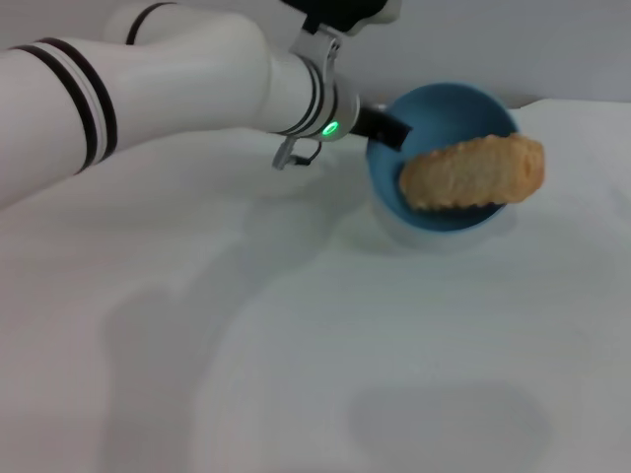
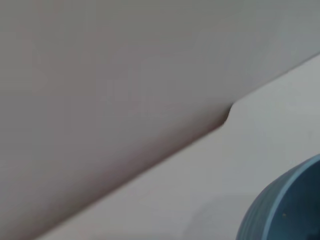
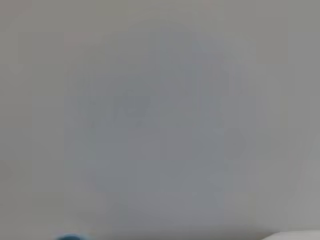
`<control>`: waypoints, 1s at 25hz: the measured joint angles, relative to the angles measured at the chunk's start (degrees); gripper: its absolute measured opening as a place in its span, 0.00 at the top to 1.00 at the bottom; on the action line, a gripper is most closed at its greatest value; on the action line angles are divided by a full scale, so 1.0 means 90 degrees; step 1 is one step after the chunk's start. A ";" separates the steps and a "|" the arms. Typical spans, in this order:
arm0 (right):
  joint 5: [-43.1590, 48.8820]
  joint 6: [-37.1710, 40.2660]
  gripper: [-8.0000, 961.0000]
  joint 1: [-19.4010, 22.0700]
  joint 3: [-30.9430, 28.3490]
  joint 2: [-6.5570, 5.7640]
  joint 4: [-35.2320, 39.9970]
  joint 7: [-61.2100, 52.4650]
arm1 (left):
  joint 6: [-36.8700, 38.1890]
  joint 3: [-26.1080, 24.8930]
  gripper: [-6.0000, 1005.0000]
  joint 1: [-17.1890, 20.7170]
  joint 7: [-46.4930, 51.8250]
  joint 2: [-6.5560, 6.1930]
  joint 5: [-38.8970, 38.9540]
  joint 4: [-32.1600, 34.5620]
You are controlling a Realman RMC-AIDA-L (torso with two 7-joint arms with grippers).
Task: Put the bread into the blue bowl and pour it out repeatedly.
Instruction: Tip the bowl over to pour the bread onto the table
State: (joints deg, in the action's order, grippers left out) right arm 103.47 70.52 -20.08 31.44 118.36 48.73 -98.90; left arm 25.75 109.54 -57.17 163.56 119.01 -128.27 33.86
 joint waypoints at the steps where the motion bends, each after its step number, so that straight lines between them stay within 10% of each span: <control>1: 0.0000 0.0000 0.42 0.0000 0.0000 0.0000 0.0000 0.0000 | -0.0115 0.0056 0.99 -0.0014 0.0000 -0.0001 0.0000 0.0046; 25: -0.3430 -0.0653 0.42 0.0188 -0.0452 0.0051 -0.3396 0.5628 | -0.3174 0.2157 0.99 0.0243 0.0016 0.0009 0.0328 0.0213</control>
State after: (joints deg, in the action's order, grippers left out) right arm 72.61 64.64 -18.38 27.38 118.82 18.16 -48.25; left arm -2.82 128.95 -54.99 163.71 119.09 -125.32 35.77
